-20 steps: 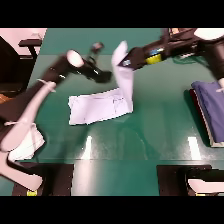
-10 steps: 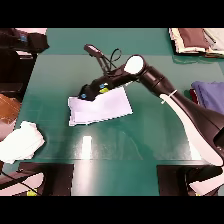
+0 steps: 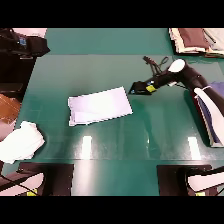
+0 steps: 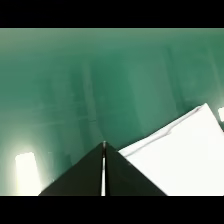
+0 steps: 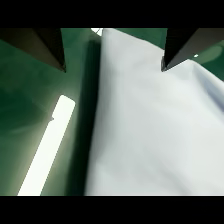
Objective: Fold the shirts.
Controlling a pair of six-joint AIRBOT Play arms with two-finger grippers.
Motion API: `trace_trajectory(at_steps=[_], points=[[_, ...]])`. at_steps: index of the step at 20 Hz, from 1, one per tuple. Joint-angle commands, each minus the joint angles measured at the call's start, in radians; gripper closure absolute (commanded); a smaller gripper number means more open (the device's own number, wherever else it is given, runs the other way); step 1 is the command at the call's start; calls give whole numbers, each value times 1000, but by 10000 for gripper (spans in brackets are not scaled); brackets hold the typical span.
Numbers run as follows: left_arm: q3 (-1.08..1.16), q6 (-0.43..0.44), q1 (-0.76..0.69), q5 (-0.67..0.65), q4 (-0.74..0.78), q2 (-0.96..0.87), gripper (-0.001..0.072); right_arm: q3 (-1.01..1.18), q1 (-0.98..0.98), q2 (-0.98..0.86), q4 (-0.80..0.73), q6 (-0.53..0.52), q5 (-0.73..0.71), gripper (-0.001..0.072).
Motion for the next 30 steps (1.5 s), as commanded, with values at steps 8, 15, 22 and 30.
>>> trace_trajectory(at_steps=[8,15,22,30], points=[[-16,10,-68,31,-9,-26,680,56,109,-241,201,-45,3,167],[-16,10,-68,10,-79,-26,681,263,135,-264,189,-44,2,696],[-16,29,-181,21,-77,-27,681,268,-320,81,-117,107,23,696],[-16,29,-346,125,-77,-27,680,268,-836,234,-192,114,95,696]])
